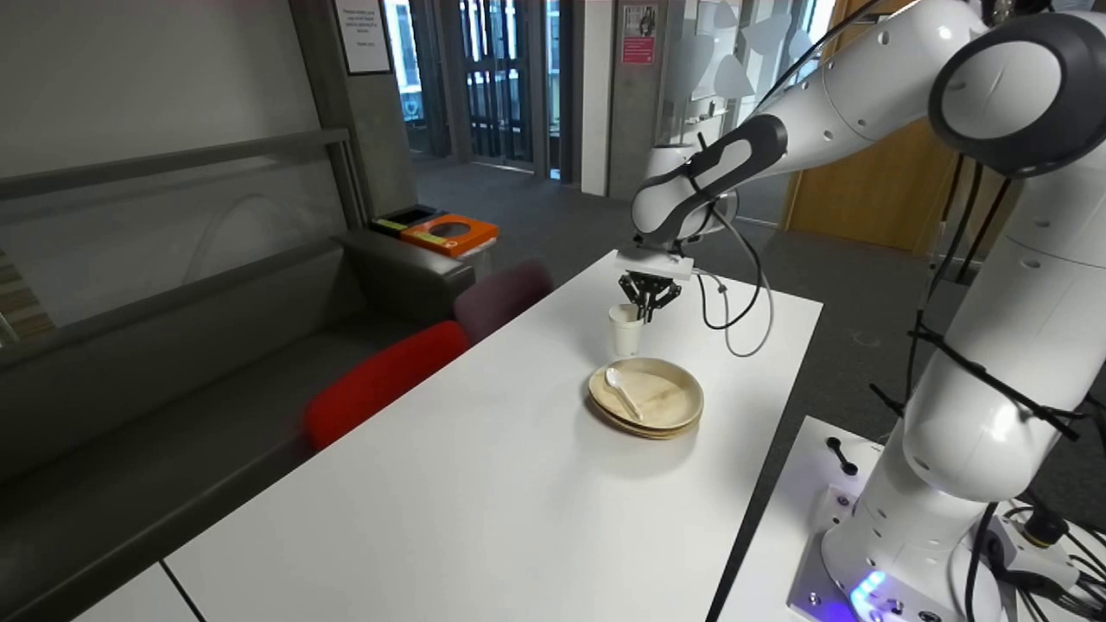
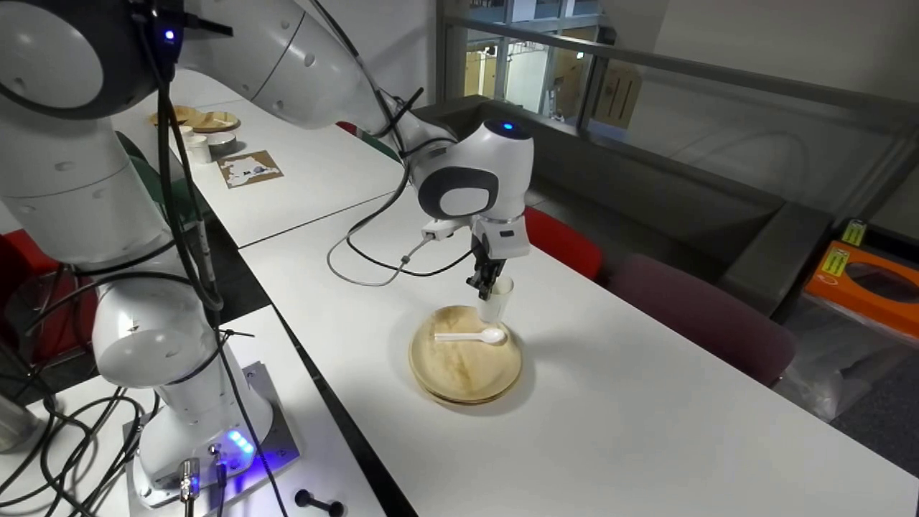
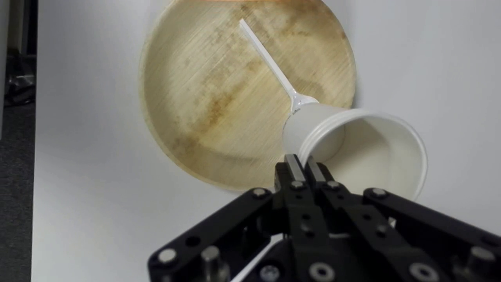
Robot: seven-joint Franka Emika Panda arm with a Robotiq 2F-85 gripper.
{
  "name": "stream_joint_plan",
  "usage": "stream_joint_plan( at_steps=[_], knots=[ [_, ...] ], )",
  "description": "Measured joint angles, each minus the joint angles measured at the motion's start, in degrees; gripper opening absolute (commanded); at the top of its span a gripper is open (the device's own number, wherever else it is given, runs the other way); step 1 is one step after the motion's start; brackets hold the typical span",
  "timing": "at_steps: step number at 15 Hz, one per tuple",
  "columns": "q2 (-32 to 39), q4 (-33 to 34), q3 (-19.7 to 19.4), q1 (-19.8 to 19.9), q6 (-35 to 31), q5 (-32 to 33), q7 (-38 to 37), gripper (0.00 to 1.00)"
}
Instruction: Put the cup on the plate
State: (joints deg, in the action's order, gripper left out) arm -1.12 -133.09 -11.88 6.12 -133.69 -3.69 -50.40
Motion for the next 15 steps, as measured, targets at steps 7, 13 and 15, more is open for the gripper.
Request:
stream_joint_plan(
  at_steps=[7,13,15],
  knots=[
    [-2.25,-4.92,0.03,0.46,0.59,-0.07,0.00,0.01],
    [-1.05,-6.39,0.03,0.98,0.59,-0.59,0.00,0.01],
    [-0.13,-6.39,0.03,1.20,0.59,-0.62,0.00,0.01]
  ],
)
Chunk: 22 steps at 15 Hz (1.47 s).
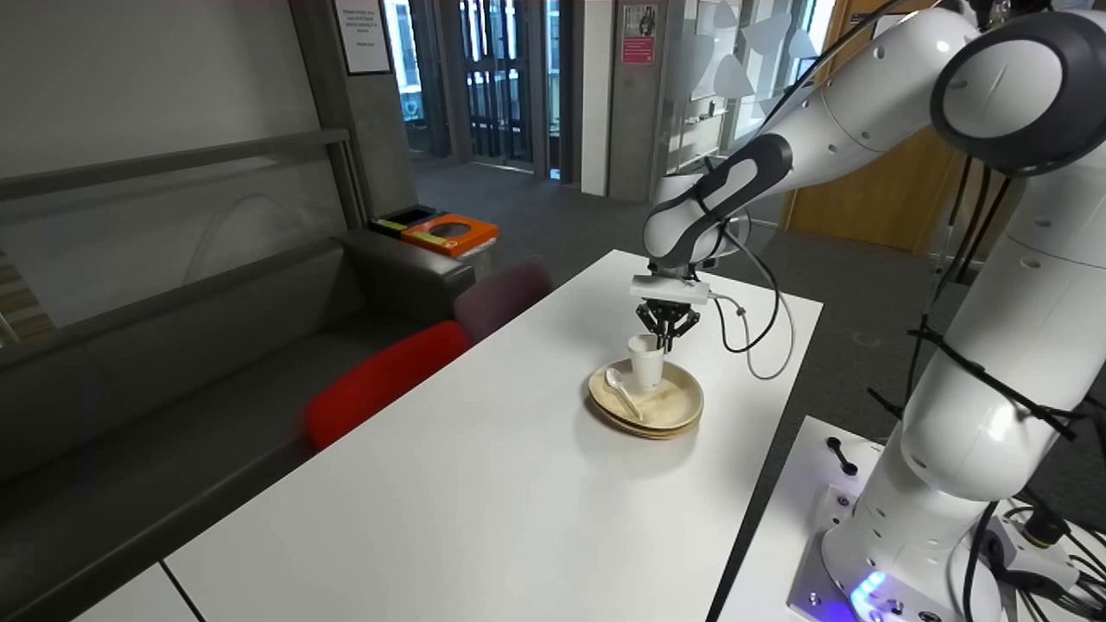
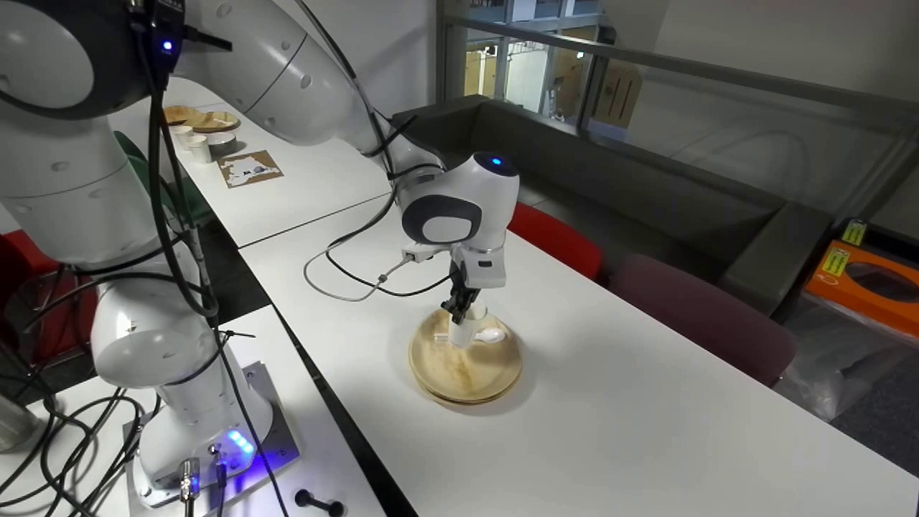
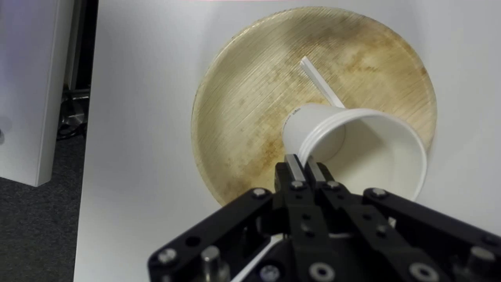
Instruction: Put the cup on the plate
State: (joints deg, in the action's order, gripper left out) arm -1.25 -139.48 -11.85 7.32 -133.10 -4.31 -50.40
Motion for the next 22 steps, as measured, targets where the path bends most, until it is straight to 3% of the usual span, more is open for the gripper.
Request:
stream_joint_plan(
  at_steps=[16,22],
  knots=[
    [7.48,4.53,-0.16,1.18,-0.87,0.00,-0.01,0.01],
    [10.04,5.95,-0.16,1.18,-4.26,0.11,-0.07,0.01]
  ],
)
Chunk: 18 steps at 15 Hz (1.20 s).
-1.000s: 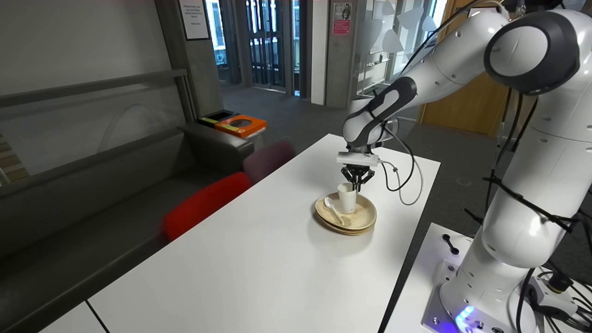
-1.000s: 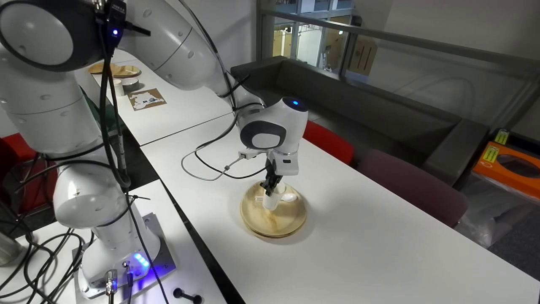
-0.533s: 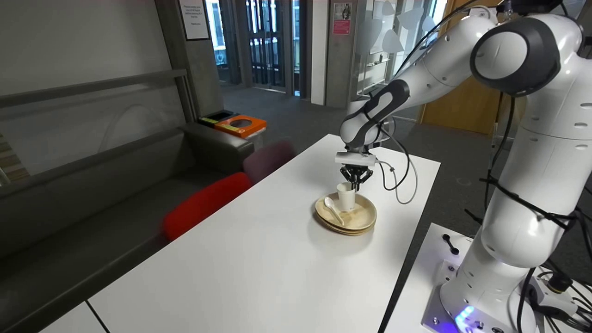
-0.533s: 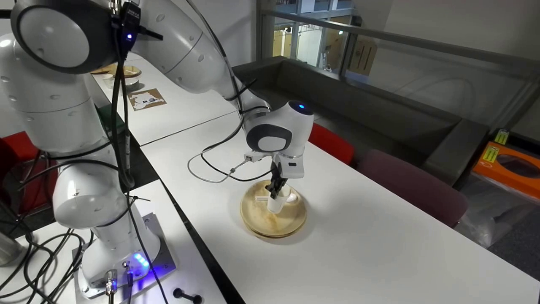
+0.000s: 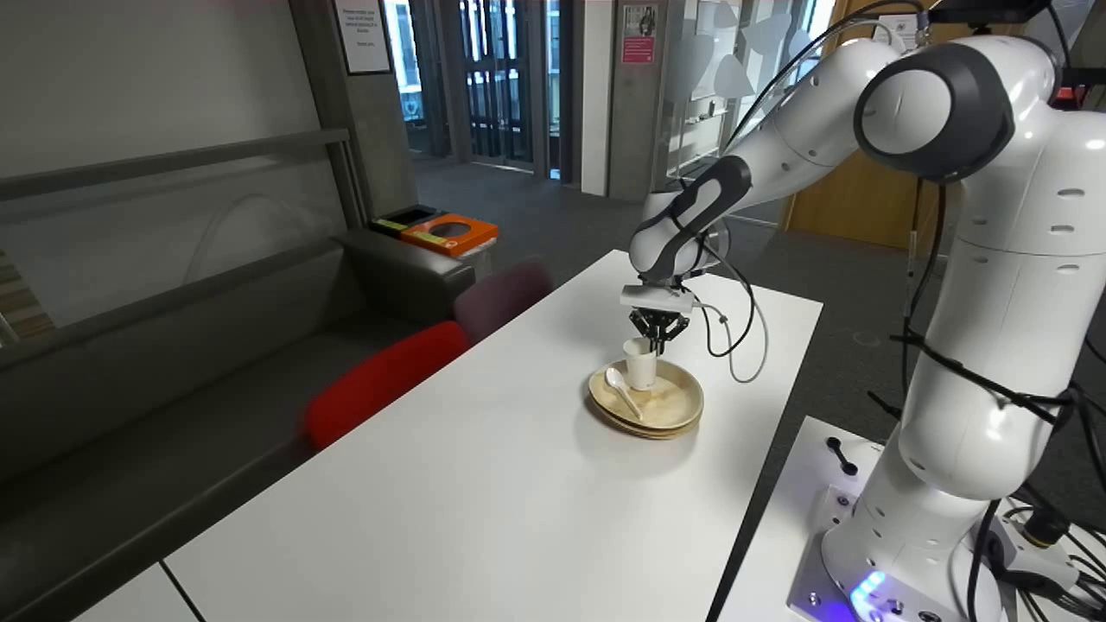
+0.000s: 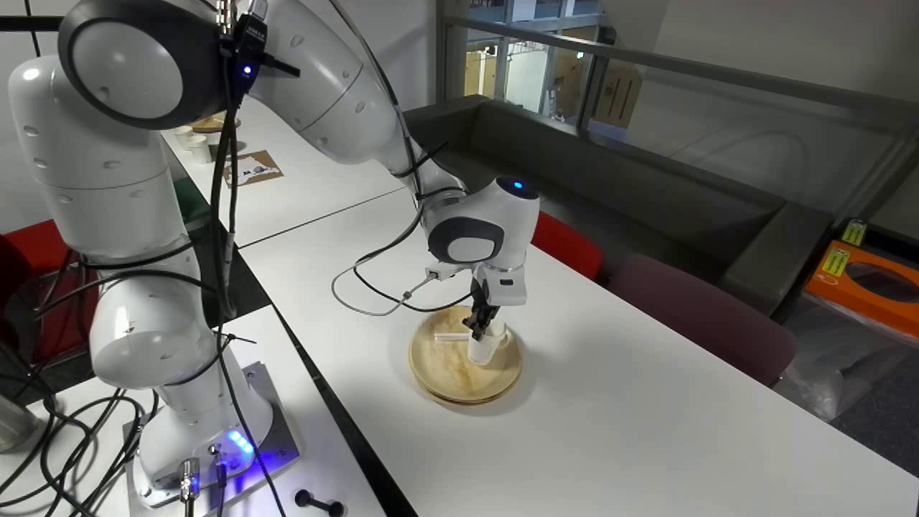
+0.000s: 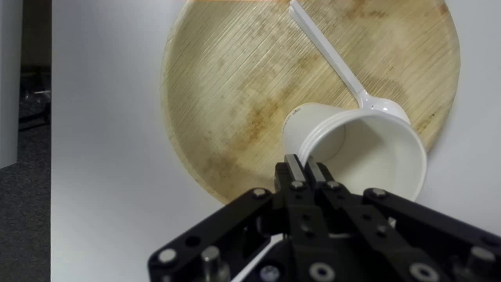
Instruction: Put the cup on the plate
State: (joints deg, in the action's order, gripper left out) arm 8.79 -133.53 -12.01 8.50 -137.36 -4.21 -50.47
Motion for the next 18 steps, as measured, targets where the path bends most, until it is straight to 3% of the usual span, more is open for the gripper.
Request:
stream_joint_plan(
  at_steps=[11,12,14,17,18],
  knots=[
    [1.38,0.45,-0.02,-0.14,-1.35,0.45,0.00,0.03],
    [1.38,0.45,-0.02,-0.14,-1.35,0.50,0.00,0.29],
    [1.38,0.45,-0.02,-0.16,-1.35,0.56,0.00,0.36],
    [1.39,0.45,-0.02,-0.18,-1.35,0.61,0.00,0.60],
    [1.39,0.45,-0.02,-0.18,-1.35,0.62,0.00,0.62]
  ],
)
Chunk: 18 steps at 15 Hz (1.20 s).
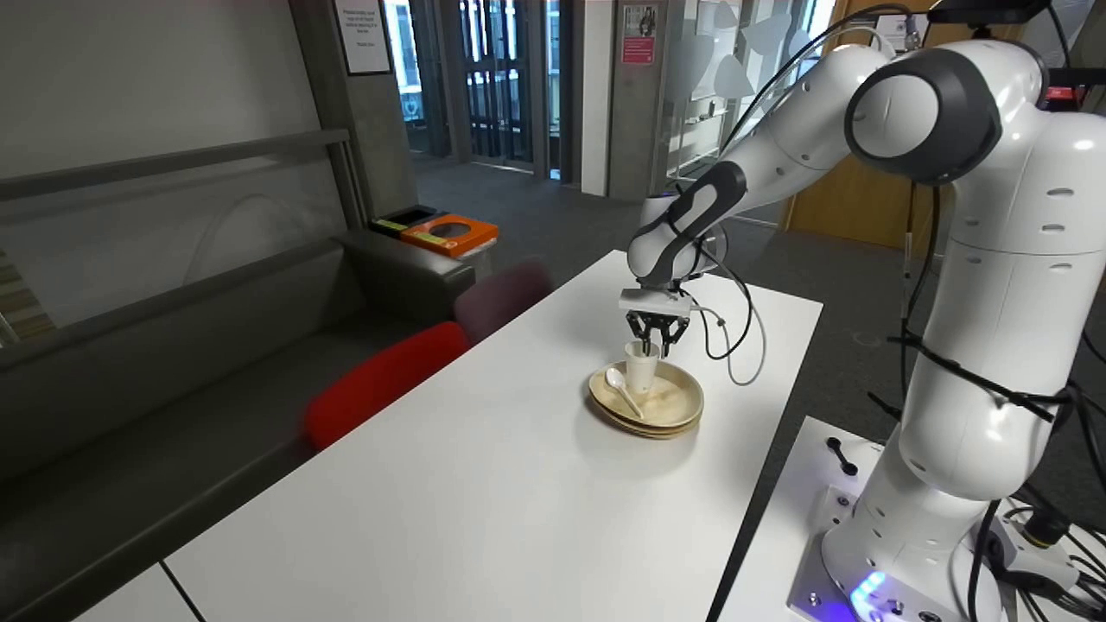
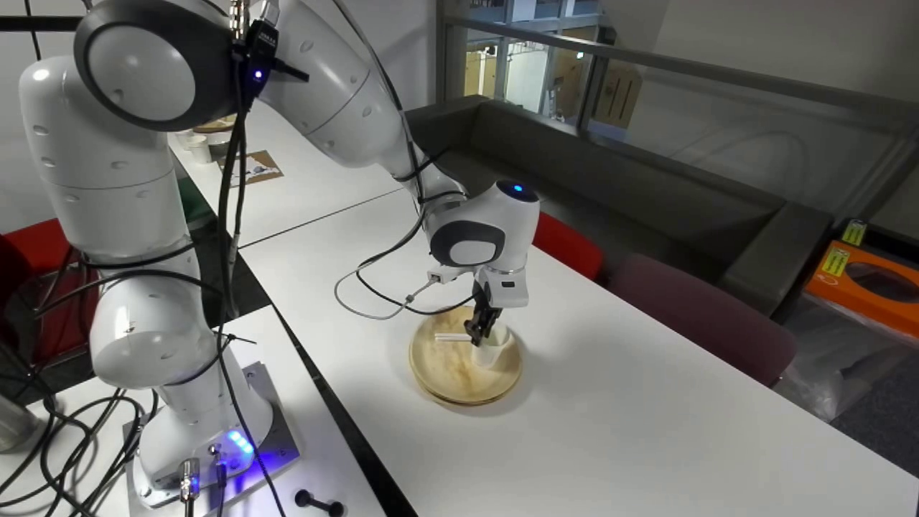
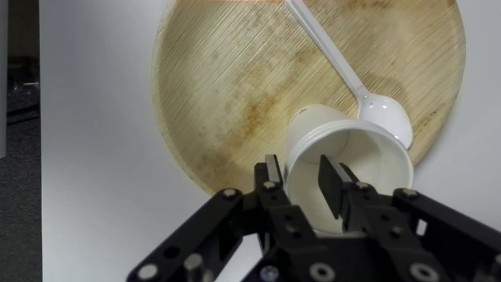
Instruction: Put the cup on the plate
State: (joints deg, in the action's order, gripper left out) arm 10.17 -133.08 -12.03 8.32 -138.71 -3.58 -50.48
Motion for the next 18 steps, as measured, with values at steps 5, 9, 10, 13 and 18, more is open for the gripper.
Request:
stream_joint_plan(
  at_steps=[5,9,10,13,18],
  knots=[
    [0.00,0.06,0.00,0.00,0.00,0.07,0.00,0.76],
    [-0.64,0.07,0.00,-0.10,-0.03,0.41,0.23,0.96],
    [-1.39,-0.01,0.01,-0.15,-0.04,0.50,0.67,0.99],
    [-6.02,-1.28,0.02,-0.16,-0.04,1.21,3.41,1.00],
    [-19.27,-4.42,0.73,-0.09,0.93,5.06,9.11,1.00]
  ],
)
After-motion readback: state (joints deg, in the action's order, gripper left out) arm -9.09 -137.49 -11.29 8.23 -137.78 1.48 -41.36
